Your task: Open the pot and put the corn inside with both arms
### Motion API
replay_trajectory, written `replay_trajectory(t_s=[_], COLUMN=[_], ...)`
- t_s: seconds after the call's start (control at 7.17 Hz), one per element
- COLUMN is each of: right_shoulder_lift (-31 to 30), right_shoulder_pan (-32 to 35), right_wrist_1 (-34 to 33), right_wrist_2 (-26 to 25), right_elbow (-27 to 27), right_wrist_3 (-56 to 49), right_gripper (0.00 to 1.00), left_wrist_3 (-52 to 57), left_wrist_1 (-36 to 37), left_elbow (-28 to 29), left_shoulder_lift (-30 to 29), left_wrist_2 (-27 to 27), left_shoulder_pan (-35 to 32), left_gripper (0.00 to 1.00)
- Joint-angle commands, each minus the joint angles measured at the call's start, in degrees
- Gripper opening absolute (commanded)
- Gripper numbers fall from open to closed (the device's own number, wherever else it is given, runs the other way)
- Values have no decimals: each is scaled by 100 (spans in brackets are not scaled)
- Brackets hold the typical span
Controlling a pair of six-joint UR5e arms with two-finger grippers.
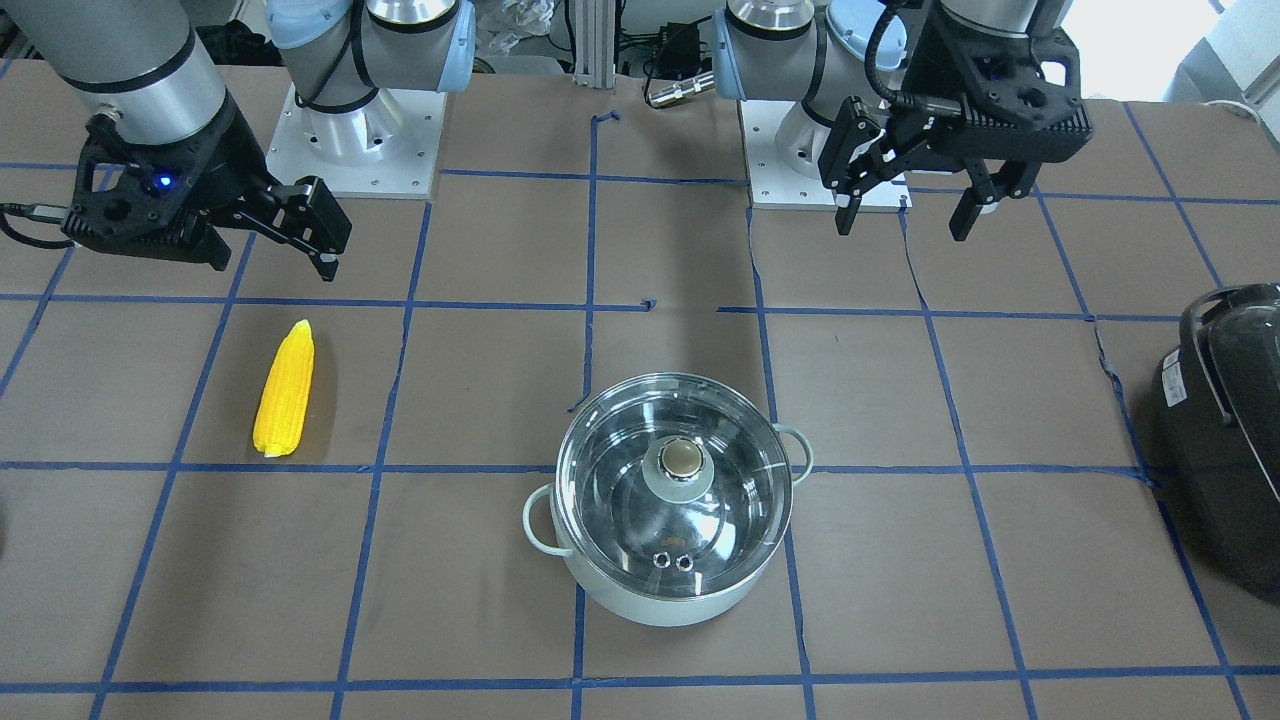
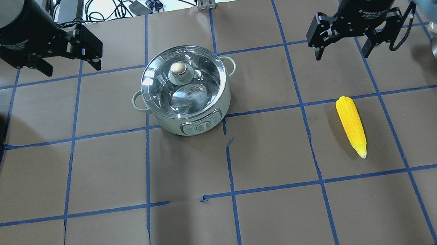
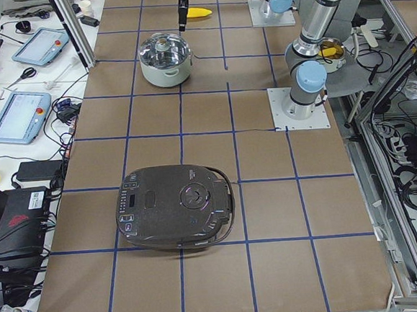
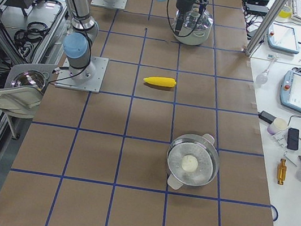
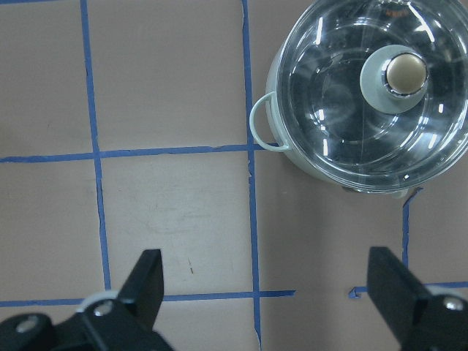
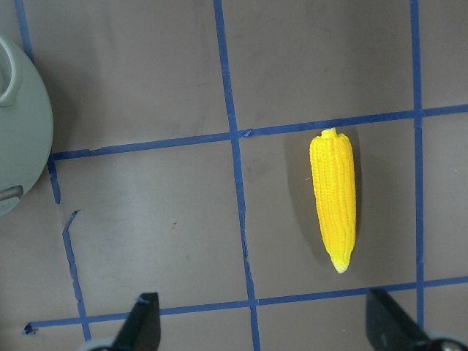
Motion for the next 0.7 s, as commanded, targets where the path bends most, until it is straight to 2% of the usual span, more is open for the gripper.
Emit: replay_trajectory(t_s=[0.0,0.56], right_shoulder_lift=[-3,-3], right_shoulder_pan=[9,18], right_wrist_1=[0,0], right_wrist_2=[25,34], right_elbow=[2,37], right_wrist_3=[0,0], right_gripper=[100,100], left_wrist_3=[0,0], left_wrist_1=[0,-17], left_elbow=[-1,-1], left_shoulder_lift=[-2,-2], left_wrist_2=[-1,7], left_shoulder_pan=[0,0], left_gripper=[100,100])
